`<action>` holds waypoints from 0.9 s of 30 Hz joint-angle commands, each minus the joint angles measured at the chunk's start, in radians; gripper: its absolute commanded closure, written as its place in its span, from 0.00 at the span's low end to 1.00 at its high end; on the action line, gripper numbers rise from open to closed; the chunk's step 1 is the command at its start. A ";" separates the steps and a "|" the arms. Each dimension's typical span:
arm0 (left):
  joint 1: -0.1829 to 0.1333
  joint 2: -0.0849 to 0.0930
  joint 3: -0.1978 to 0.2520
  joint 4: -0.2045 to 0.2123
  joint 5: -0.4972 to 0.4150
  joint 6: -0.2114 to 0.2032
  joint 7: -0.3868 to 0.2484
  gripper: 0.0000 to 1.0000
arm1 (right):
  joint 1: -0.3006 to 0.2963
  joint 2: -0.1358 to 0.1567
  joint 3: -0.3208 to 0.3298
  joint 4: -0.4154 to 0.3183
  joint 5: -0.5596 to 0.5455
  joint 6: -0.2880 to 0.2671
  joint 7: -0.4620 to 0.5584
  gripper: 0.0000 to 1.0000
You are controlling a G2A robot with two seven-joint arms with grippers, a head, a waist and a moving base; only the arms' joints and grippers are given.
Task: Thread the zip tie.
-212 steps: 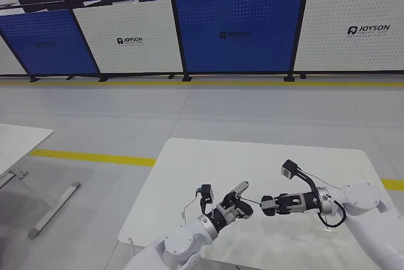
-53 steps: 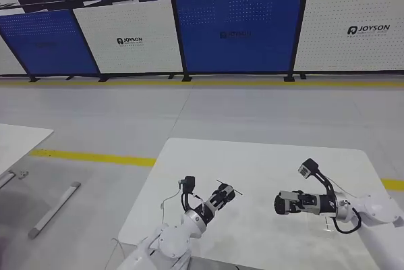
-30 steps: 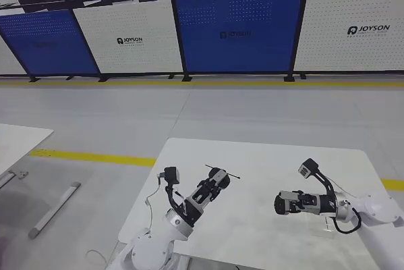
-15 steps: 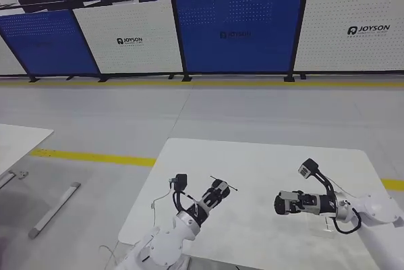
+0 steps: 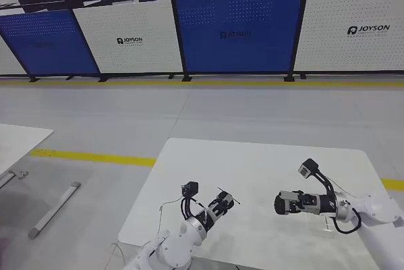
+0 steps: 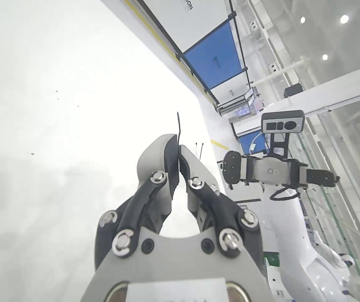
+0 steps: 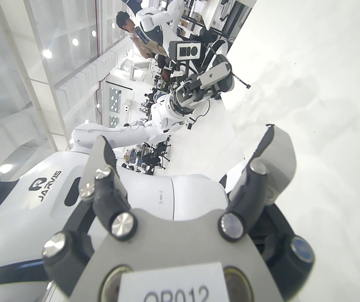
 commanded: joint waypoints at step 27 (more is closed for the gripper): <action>0.127 0.009 -0.168 -0.244 -0.374 -0.234 -0.077 1.00 | 0.000 0.000 0.000 0.000 0.000 0.000 0.000 0.00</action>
